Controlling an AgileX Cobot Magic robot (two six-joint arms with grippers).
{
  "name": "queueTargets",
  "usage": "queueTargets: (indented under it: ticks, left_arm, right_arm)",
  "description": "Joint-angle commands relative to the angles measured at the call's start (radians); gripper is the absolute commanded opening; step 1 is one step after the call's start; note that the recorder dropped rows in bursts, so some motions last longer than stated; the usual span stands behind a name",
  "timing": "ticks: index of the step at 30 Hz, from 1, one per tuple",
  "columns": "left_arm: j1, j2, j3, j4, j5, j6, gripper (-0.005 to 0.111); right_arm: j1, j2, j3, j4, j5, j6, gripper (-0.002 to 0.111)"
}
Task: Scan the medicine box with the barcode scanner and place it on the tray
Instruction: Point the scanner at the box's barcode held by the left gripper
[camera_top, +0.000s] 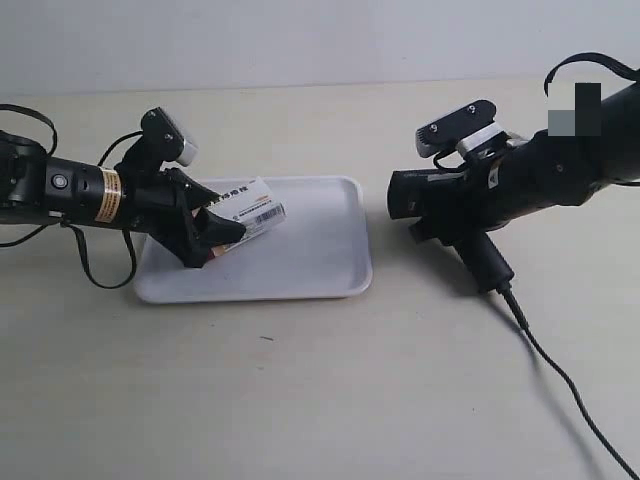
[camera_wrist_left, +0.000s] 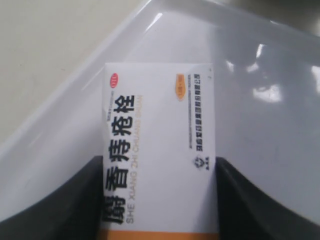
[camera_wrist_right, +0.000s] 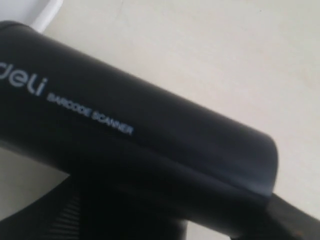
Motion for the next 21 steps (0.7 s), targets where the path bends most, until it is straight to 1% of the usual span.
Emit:
queueTargets:
  ticks: [1,4,6,7,9,12,16,19,21]
  left_arm:
    - [-0.003,0.016,-0.004,0.011,0.041,-0.009,0.029]
    - [-0.003,0.016,-0.004,0.011,0.036,-0.012,0.053]
    - [-0.003,0.016,-0.004,0.023,0.034,-0.028,0.063]
    - [-0.003,0.016,-0.004,0.038,0.034,-0.030,0.068]
    - [-0.003,0.016,-0.004,0.055,0.029,-0.030,0.077]
    - [-0.003,0.016,-0.004,0.057,0.005,-0.031,0.089]
    - [-0.003,0.016,-0.004,0.058,0.001,-0.032,0.097]
    - [-0.003,0.016,-0.004,0.059,0.001,-0.032,0.098]
    - [-0.003,0.016,-0.004,0.069,0.001,-0.032,0.098]
  right_arm:
    - [0.000,0.002,-0.009,0.014,-0.038,0.018,0.000]
    - [0.000,0.001,-0.009,0.014,-0.033,0.018,0.000]
    - [0.000,0.001,-0.009,0.014,-0.033,0.018,0.001]
    - [0.000,0.001,-0.009,0.023,-0.038,0.018,0.003]
    - [0.000,0.001,-0.009,0.050,-0.038,0.018,0.011]
    - [0.000,0.006,-0.009,0.056,-0.038,0.018,0.027]
    - [0.000,0.015,-0.009,0.054,-0.038,0.017,0.045]
    - [0.000,0.021,-0.009,0.054,-0.038,0.017,0.054]
    - [0.000,0.025,-0.009,0.054,-0.038,0.017,0.062]
